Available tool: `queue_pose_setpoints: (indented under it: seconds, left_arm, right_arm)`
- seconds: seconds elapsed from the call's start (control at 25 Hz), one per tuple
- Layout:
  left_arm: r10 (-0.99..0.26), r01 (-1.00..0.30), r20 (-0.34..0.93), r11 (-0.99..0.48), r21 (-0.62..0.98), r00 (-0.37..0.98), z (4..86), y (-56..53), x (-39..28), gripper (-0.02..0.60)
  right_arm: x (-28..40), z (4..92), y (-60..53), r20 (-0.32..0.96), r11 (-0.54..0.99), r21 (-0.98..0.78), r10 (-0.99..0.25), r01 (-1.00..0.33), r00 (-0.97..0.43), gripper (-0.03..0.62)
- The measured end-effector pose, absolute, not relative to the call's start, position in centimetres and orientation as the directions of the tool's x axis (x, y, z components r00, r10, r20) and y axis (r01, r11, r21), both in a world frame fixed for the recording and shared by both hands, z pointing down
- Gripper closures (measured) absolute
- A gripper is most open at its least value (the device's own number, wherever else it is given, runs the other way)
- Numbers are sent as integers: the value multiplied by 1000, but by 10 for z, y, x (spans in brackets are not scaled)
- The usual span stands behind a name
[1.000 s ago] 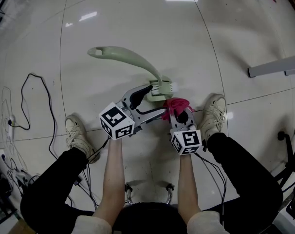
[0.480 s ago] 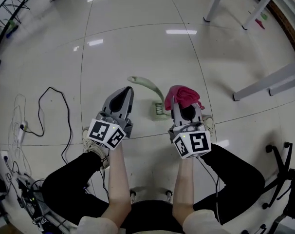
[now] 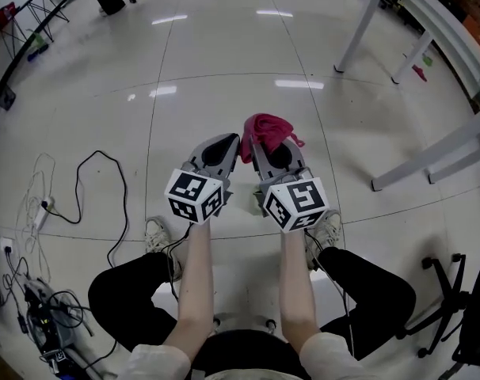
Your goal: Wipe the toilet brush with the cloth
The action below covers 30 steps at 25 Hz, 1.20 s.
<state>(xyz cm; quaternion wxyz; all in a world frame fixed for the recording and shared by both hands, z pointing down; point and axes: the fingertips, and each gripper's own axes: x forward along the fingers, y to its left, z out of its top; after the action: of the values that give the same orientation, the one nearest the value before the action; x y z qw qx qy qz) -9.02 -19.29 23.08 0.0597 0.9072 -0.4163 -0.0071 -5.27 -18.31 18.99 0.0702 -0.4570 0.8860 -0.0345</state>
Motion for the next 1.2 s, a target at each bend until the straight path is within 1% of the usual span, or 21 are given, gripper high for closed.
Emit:
queue_pose_setpoints:
  seconds: [0.08,0.16,0.4,0.64,0.88,1.08,1.2]
  left_arm:
    - [-745,-746,60,-655,119,664,240,-187,-87,577]
    - [-748,-745,38,-652,138,662,241,-186,-90,577]
    - [-749,-748,41,-653,119,661,241,-185,-90,577]
    - [-756,-754,32,-646,120,654,243,-190,-92,577]
    - [-761,-758,25,-642,112,649,243,-189,-92,577]
    - [-757,-754,21,-648,107,653,243,-187,-93,577]
    - [-756,-753,12,-649,110,654,243,-185,-94,577]
  right_arm:
    - [-55,205,-181,-59,573,-136,-819,-808,-571,562]
    - [-51,217,-181,-37,563,-142,-825,-814,-564,562]
    - [-16,254,-187,32,493,-155,-864,-856,-503,562]
    - [22,341,-187,171,392,-201,-888,-898,-426,562]
    - [40,424,-187,297,327,-239,-872,-914,-390,562]
    - [47,466,-187,384,301,-233,-846,-925,-371,562]
    - [48,482,-184,408,286,-250,-835,-925,-369,562]
